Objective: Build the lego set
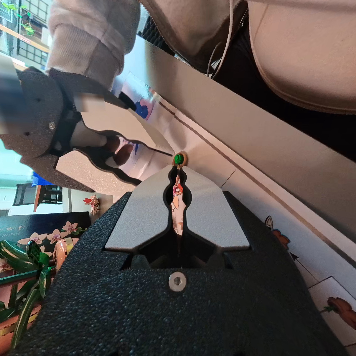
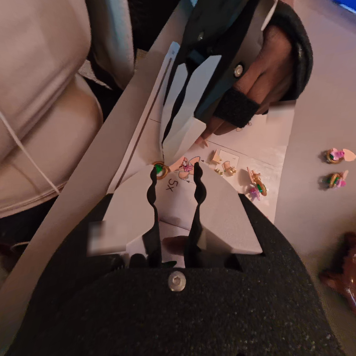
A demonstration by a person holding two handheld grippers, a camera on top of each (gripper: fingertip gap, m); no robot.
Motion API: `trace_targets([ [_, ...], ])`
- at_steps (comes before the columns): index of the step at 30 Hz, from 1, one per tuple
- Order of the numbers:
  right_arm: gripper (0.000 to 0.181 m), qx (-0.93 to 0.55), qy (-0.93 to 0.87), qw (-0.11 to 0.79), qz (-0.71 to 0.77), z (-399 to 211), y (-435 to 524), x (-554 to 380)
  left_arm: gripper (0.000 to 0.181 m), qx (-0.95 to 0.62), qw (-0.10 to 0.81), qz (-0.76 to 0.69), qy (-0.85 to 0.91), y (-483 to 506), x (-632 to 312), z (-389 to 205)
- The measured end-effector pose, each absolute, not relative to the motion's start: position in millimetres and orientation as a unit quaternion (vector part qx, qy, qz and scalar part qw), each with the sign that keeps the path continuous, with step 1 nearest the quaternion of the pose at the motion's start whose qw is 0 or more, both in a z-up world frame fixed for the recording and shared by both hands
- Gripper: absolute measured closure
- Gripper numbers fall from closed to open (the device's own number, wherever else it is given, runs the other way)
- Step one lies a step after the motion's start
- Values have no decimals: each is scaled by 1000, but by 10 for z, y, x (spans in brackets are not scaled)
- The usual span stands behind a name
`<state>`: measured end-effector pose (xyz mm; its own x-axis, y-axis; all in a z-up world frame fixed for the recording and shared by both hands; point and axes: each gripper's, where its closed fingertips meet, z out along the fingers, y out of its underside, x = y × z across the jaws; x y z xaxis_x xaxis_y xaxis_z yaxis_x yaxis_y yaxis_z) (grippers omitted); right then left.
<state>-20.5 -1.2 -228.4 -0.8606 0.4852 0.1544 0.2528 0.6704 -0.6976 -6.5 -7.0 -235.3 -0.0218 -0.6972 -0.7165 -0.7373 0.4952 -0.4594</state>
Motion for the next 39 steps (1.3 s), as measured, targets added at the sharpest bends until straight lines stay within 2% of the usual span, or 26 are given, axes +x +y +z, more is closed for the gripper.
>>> trace_targets([
  [5,139,-256,-875,181,369,-2323,-35,-217,178,-503,488,21,713,-70,-64,-2352],
  [16,140,-310,-849,220,368,-2340,-22,-230,178,-503,490,22,711,-69,-63,-2352],
  [39,143,-287,-863,190,370,-2316,-3,-215,178,-509,495,8,704,-68,-62,-2350],
])
